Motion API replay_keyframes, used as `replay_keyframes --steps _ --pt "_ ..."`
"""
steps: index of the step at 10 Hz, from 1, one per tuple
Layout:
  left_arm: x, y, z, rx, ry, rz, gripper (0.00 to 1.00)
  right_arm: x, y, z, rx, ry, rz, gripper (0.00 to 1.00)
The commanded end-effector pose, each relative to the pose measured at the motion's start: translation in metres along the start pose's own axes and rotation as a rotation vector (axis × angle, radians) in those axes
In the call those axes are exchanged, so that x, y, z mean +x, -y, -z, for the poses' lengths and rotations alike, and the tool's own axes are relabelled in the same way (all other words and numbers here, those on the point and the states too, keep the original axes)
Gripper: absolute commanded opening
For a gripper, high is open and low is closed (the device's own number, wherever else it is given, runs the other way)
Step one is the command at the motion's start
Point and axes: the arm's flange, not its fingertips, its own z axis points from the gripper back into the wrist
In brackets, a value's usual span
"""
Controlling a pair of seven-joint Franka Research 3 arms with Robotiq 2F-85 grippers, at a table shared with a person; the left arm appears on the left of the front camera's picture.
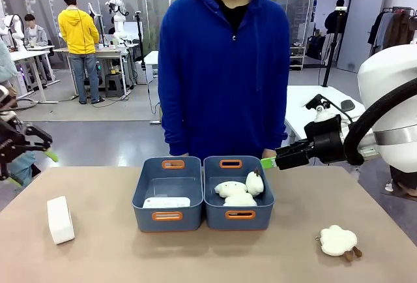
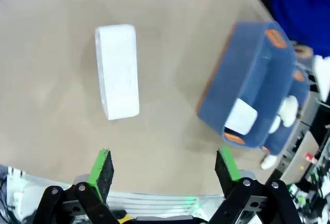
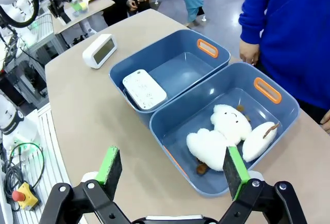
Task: Sort the digital clocks into the basket.
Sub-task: Pick up the Digital clock from the table and place it into the empty Plastic storage basket.
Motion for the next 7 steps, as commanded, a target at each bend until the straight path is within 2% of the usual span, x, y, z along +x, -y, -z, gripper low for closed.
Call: replay_keyframes --steps 1,3,4,7 --pt "0.0 0.019 0.029 0.107 -0.019 -0.029 1.0 -0.003 0.003 -0.001 0.006 -0.002 -0.017 1.0" --pt "0.006 0.008 0.056 0.236 0.037 -0.008 1.0 -0.003 0.003 -0.001 0.006 -0.002 -0.017 1.0" --pt "0.006 0.005 0.067 0.27 0.024 0.03 1.0 -0.003 0.003 -0.001 0.006 -0.002 -0.017 1.0" --pt "0.009 -0.002 0.105 0.281 0.033 0.088 1.0 -0.003 0.003 -0.001 0.006 -0.002 -0.017 1.0"
